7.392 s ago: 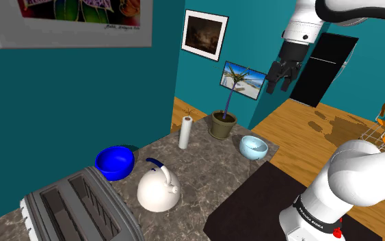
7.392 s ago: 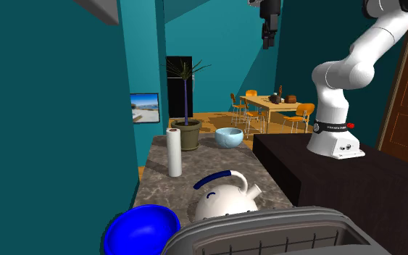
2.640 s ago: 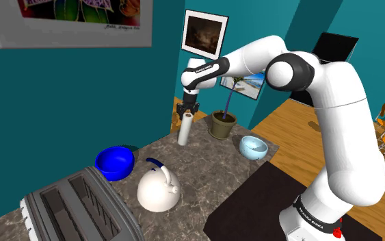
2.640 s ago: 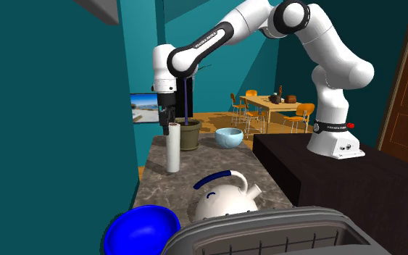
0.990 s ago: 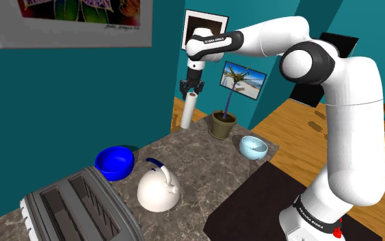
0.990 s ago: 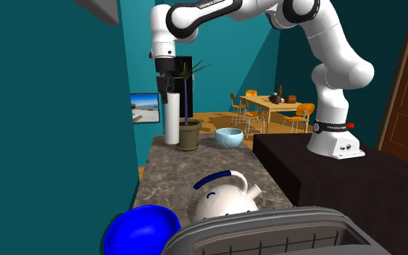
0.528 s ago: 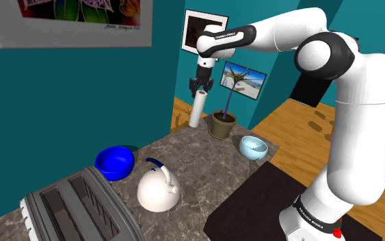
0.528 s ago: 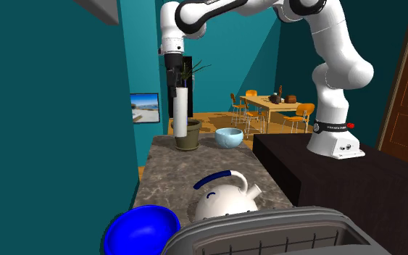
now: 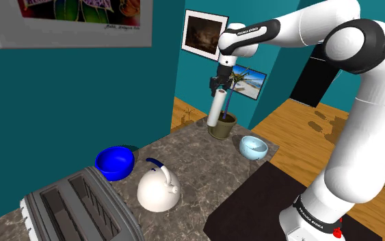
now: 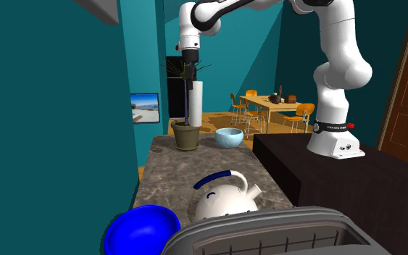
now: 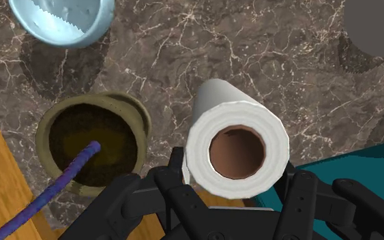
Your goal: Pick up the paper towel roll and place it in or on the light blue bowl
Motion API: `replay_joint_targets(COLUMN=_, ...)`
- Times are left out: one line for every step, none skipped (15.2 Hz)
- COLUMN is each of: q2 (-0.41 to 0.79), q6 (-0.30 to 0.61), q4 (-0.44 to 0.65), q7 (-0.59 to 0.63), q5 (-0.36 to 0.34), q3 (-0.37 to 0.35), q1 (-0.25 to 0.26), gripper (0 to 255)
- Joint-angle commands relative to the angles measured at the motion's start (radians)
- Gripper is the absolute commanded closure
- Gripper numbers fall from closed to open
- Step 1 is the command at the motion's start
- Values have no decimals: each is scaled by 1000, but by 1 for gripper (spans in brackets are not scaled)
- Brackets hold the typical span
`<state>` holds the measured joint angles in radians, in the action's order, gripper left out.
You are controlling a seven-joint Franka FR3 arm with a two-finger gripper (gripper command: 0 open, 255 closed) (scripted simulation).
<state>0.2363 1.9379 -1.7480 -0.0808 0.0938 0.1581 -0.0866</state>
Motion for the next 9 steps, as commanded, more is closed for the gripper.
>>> replay_joint_targets(q2=-50, q6=8, q4=-61, q7=-42, q5=-6, q3=18, q1=-23, gripper=255)
replay_joint_targets(q2=-69, q6=8, q4=-81, q7=-60, q5=-9, q3=26, q1=-33, gripper=255)
replay_joint_targets(q2=-88, q6=8, q4=-99, q7=-77, q5=-12, q3=34, q1=-44, gripper=255)
replay_joint_targets(q2=-105, q6=7, q4=-116, q7=-95, q5=-15, q3=43, q1=-54, gripper=255)
replay_joint_targets(q2=-122, q6=5, q4=-132, q7=-114, q5=-19, q3=52, q1=-64, gripper=255)
replay_joint_targets(q2=-138, q6=3, q4=-147, q7=-132, q5=-23, q3=61, q1=-75, gripper=255)
replay_joint_targets(q2=-153, q6=1, q4=-160, q7=-151, q5=-27, q3=71, q1=-85, gripper=255)
replay_joint_targets(q2=-168, q6=-2, q4=-173, q7=-170, q5=-31, q3=81, q1=-96, gripper=255)
replay_joint_targets(q2=-182, q6=-5, q4=-184, q7=-189, q5=-35, q3=91, q1=-107, gripper=255)
